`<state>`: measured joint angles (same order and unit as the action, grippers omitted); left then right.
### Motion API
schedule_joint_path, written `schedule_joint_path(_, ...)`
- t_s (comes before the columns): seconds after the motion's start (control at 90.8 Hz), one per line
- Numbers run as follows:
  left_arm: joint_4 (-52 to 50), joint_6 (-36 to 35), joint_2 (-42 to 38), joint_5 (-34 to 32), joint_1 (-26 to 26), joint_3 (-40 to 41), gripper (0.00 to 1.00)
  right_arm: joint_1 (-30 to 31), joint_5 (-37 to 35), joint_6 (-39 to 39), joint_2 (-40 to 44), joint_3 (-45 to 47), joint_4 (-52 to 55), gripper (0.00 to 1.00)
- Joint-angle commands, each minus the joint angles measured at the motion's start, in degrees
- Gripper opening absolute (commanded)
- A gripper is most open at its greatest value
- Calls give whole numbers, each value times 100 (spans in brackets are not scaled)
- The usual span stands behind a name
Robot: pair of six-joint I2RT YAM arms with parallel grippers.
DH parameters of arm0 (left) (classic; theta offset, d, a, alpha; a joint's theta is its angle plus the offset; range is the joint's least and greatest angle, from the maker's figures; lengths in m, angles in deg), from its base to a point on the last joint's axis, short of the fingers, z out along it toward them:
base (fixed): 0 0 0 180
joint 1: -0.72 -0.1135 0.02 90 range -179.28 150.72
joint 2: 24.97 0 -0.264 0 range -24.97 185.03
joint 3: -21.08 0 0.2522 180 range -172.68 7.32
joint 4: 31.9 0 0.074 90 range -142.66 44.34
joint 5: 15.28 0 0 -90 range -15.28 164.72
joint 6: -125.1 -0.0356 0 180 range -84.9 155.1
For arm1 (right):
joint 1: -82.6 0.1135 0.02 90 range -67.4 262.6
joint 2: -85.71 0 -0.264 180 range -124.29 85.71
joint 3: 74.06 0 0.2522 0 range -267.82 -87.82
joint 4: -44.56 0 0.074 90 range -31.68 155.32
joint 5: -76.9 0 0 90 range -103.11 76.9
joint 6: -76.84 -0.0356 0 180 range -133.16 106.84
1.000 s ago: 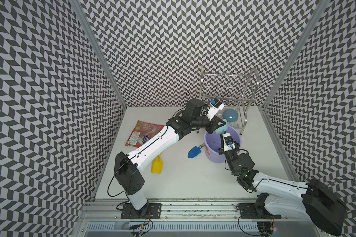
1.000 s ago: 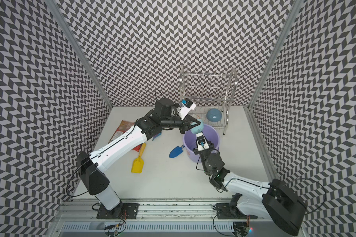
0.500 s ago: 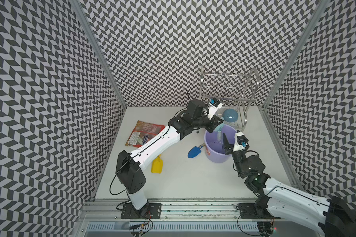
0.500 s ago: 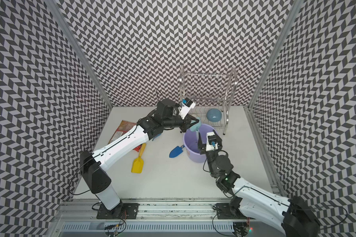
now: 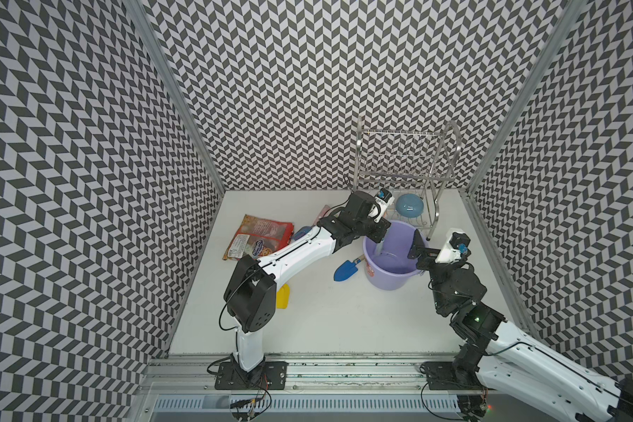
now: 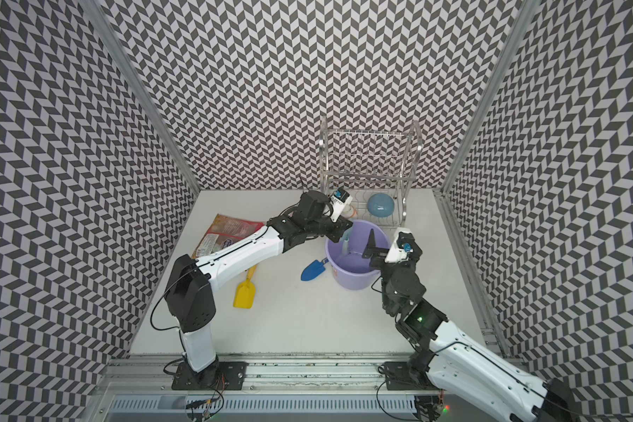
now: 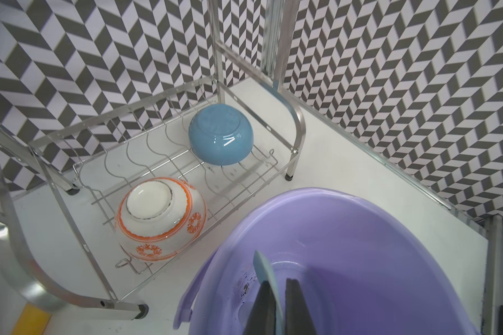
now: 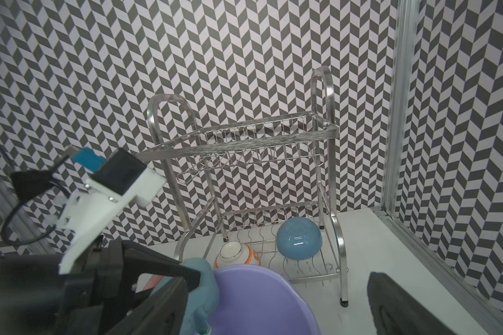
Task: Organize the gardening tools
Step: Place the gardening tool in the container.
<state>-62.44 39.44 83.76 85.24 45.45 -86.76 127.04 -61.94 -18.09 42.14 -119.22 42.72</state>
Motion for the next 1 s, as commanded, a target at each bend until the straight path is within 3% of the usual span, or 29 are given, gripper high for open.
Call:
schedule_joint_path(0.0, 246, -31, 140, -121, 44, -14, 0, -32, -339, -499, -122, -328, 692, 100)
schedule_joint_path(0.198, 301, -51, 348, 49, 36, -28, 5, -32, -354, -761, -343, -600, 1136, 100)
schedule_joint_path(0.518, 418, -56, 276, -122, 9, -10, 40, -33, -236, -756, -356, -596, 1115, 100)
schedule_joint_path(0.76, 662, 55, -127, -410, -9, 147, 45, -33, -95, -775, -505, -689, 1203, 100)
schedule_joint_path(0.991, 1161, 276, -902, -513, -79, 712, 58, -33, 361, -627, -718, -953, 1438, 100)
